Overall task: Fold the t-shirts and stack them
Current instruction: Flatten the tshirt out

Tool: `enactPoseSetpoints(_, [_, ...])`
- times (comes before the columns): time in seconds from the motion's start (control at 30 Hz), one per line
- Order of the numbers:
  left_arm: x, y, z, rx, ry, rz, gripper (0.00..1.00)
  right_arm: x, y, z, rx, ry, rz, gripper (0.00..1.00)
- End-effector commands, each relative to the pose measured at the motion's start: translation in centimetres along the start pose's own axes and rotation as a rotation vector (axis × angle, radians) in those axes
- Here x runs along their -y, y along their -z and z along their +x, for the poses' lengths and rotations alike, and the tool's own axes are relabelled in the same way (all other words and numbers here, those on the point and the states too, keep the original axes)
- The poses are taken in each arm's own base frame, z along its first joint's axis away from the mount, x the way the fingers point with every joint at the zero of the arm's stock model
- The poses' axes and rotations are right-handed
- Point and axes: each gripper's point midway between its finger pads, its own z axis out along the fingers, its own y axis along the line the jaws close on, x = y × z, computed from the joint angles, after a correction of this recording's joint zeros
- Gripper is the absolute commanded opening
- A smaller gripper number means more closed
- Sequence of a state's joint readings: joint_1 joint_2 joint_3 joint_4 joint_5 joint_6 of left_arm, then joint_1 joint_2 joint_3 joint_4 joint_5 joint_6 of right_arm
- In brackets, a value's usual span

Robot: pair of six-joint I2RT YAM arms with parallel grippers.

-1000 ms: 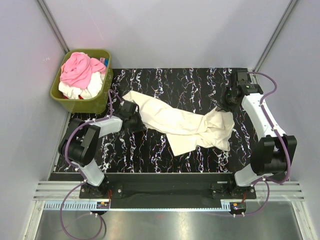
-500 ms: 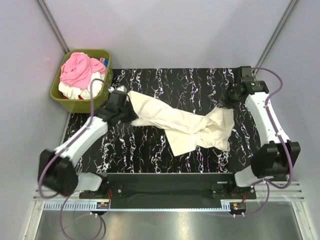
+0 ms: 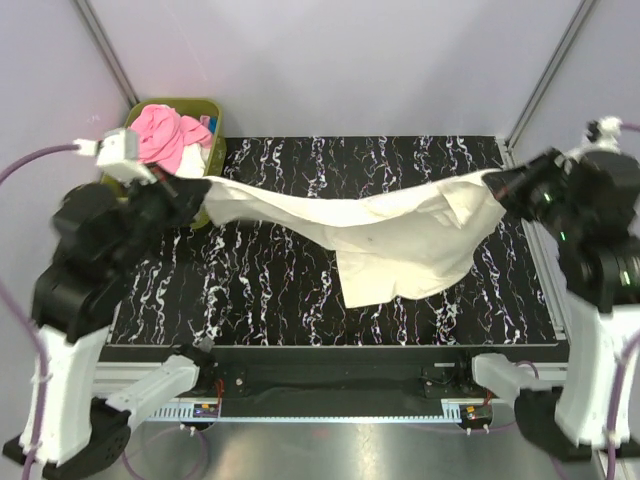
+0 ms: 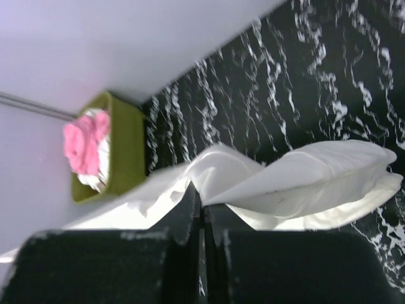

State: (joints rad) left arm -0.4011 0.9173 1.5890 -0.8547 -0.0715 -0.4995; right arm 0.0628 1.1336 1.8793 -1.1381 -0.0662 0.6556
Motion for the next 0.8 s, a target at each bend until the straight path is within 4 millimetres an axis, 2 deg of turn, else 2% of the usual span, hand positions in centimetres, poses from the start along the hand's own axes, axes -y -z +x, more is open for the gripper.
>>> enactPoseSetpoints(0.0, [2.6, 5.1, -3.4, 0.119, -0.124, 0.148, 0.00, -1.3, 7.8, -3.4, 0.272, -0.043, -0.101, 0.00])
enactPoseSetpoints(0.03, [4.1, 7.6, -4.8, 0.185, -0.141, 0.233, 0.00, -1.2, 11.2, -4.3, 0.388, -0.054, -0.144, 0.00])
enactPoseSetpoints(0.1, [4.9, 10.0, -6.1, 0.251, -0.184, 0.283, 0.00, -0.6, 14.7, -5.0, 0.505, -0.076, -0.162, 0.00])
enactPoseSetpoints(0.13, [5.6, 12.3, -7.3, 0.313, -0.197, 0.320, 0.00, 0.3, 17.4, -5.7, 0.587, -0.092, -0.144, 0.00])
enactPoseSetpoints(0.23, [6.3, 15.5, -9.6, 0.412, -0.231, 0.345, 0.00, 1.2, 21.3, -7.4, 0.716, -0.097, -0.111, 0.00])
enactPoseSetpoints(0.3, [6.4, 15.7, -10.6, 0.433, -0.253, 0.332, 0.00, 1.2, 22.1, -8.5, 0.757, -0.078, -0.097, 0.00])
enactPoseSetpoints(0.33, [6.6, 16.2, -11.2, 0.450, -0.261, 0.332, 0.00, 1.1, 23.2, -9.5, 0.807, -0.083, -0.092, 0.00])
enactPoseSetpoints(0.37, [6.6, 16.0, -11.5, 0.455, -0.280, 0.321, 0.00, 1.0, 23.1, -10.2, 0.820, -0.075, -0.083, 0.00])
enactPoseSetpoints(0.4, [6.0, 14.5, -11.8, 0.447, -0.280, 0.273, 0.00, 0.8, 22.8, -10.8, 0.828, -0.044, -0.066, 0.00])
enactPoseSetpoints(0.43, [5.6, 13.5, -11.9, 0.434, -0.283, 0.237, 0.00, 0.1, 21.3, -11.8, 0.817, -0.031, -0.050, 0.00])
enactPoseSetpoints(0.5, [4.5, 11.1, -12.0, 0.404, -0.284, 0.160, 0.00, -0.4, 18.8, -12.6, 0.786, 0.002, -0.011, 0.00])
enactPoseSetpoints(0.53, [3.7, 8.5, -11.7, 0.362, -0.277, 0.096, 0.00, -1.2, 15.4, -13.1, 0.727, 0.029, 0.020, 0.00])
enactPoseSetpoints(0.57, [3.3, 6.9, -11.3, 0.331, -0.270, 0.070, 0.00, -1.4, 13.4, -13.1, 0.691, 0.043, 0.040, 0.00])
enactPoseSetpoints(0.6, [2.9, 3.9, -10.7, 0.279, -0.269, 0.032, 0.00, -1.6, 11.0, -13.0, 0.644, 0.062, 0.058, 0.00])
enactPoseSetpoints(0.63, [2.4, 1.9, -10.0, 0.243, -0.270, 0.001, 0.00, -1.4, 6.2, -12.4, 0.550, 0.090, 0.118, 0.00])
enactPoseSetpoints(0.67, [1.9, 0.0, -9.4, 0.204, -0.268, -0.026, 0.00, -0.9, 3.5, -11.9, 0.500, 0.099, 0.159, 0.00])
enactPoseSetpoints(0.7, [0.5, -2.1, -9.0, 0.171, -0.258, -0.081, 0.00, -0.5, 0.8, -11.3, 0.451, 0.112, 0.194, 0.00])
enactPoseSetpoints(0.73, [-0.4, -6.5, -6.6, 0.049, -0.245, -0.067, 0.00, 0.8, -4.6, -9.8, 0.353, 0.135, 0.265, 0.00])
enactPoseSetpoints(0.77, [-2.9, -8.7, -6.3, 0.011, -0.177, -0.119, 0.00, 2.4, -7.3, -9.3, 0.315, 0.125, 0.325, 0.00])
